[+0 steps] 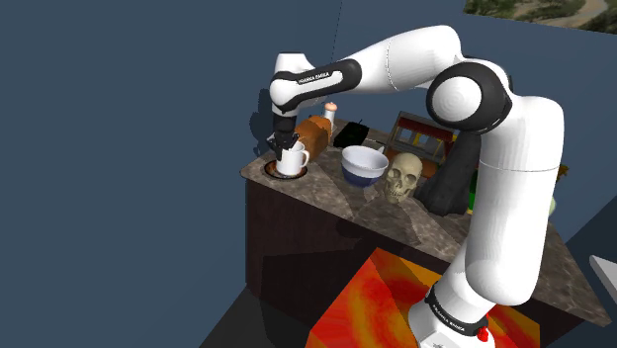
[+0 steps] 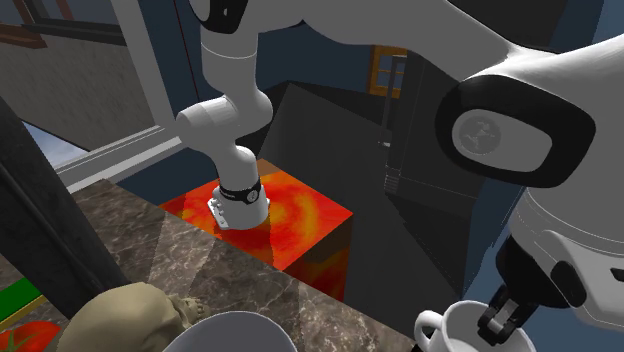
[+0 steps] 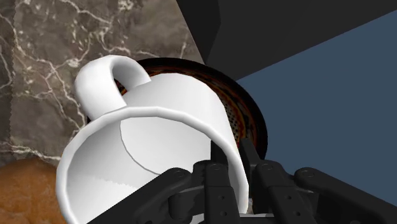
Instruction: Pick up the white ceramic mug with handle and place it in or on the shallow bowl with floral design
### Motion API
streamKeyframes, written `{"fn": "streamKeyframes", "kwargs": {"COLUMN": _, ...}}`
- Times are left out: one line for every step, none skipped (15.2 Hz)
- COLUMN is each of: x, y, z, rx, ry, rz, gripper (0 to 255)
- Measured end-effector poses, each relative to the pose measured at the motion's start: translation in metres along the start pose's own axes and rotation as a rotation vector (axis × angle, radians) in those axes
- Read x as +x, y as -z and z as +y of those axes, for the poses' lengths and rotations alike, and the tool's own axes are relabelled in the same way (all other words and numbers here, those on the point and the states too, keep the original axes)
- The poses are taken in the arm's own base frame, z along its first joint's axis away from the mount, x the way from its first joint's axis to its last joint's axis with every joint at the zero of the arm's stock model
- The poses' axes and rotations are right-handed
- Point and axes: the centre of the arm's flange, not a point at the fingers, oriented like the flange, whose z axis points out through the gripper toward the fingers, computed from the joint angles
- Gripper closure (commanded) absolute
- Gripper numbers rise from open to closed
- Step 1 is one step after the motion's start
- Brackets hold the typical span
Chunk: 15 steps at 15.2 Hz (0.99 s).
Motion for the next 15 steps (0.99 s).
{"fn": "streamKeyframes", "kwargs": {"x": 0.000, "y": 0.000, "z": 0.000, "rx": 0.000, "ry": 0.000, "rz": 0.000, "gripper": 255}}
{"fn": "streamKeyframes", "kwargs": {"x": 0.000, "y": -0.001, "z": 0.000, "rx": 0.000, "ry": 0.000, "rz": 0.000, "gripper": 255}}
{"fn": "streamKeyframes", "kwargs": {"x": 0.000, "y": -0.001, "z": 0.000, "rx": 0.000, "ry": 0.000, "rz": 0.000, "gripper": 255}}
{"fn": "streamKeyframes", "kwargs": {"x": 0.000, "y": -0.001, "z": 0.000, "rx": 0.000, "ry": 0.000, "rz": 0.000, "gripper": 255}}
{"fn": "streamKeyframes", "kwargs": {"x": 0.000, "y": -0.001, "z": 0.000, "rx": 0.000, "ry": 0.000, "rz": 0.000, "gripper": 0}}
{"fn": "streamKeyframes", "kwargs": {"x": 0.000, "y": -0.001, "z": 0.000, "rx": 0.000, "ry": 0.000, "rz": 0.001, "gripper": 0}}
{"fn": "streamKeyframes", "kwargs": {"x": 0.000, "y": -0.001, "z": 0.000, "rx": 0.000, "ry": 0.000, "rz": 0.001, "gripper": 0}}
{"fn": "streamKeyframes", "kwargs": {"x": 0.000, "y": -0.001, "z": 0.000, "rx": 0.000, "ry": 0.000, "rz": 0.001, "gripper": 0}}
{"fn": "streamKeyframes", "kwargs": {"x": 0.000, "y": -0.001, "z": 0.000, "rx": 0.000, "ry": 0.000, "rz": 0.001, "gripper": 0}}
{"fn": "streamKeyframes", "kwargs": {"x": 0.000, "y": -0.001, "z": 0.000, "rx": 0.000, "ry": 0.000, "rz": 0.001, "gripper": 0}}
{"fn": "streamKeyframes", "kwargs": {"x": 0.000, "y": -0.001, "z": 0.000, "rx": 0.000, "ry": 0.000, "rz": 0.001, "gripper": 0}}
{"fn": "streamKeyframes", "kwargs": {"x": 0.000, "y": 0.006, "z": 0.001, "rx": 0.000, "ry": 0.000, "rz": 0.001, "gripper": 0}}
{"fn": "streamKeyframes", "kwargs": {"x": 0.000, "y": 0.014, "z": 0.000, "rx": 0.000, "ry": 0.000, "rz": 0.001, "gripper": 0}}
{"fn": "streamKeyframes", "kwargs": {"x": 0.000, "y": 0.024, "z": 0.000, "rx": 0.000, "ry": 0.000, "rz": 0.002, "gripper": 0}}
{"fn": "streamKeyframes", "kwargs": {"x": 0.002, "y": 0.037, "z": -0.002, "rx": 0.000, "ry": 0.000, "rz": 0.002, "gripper": 0}}
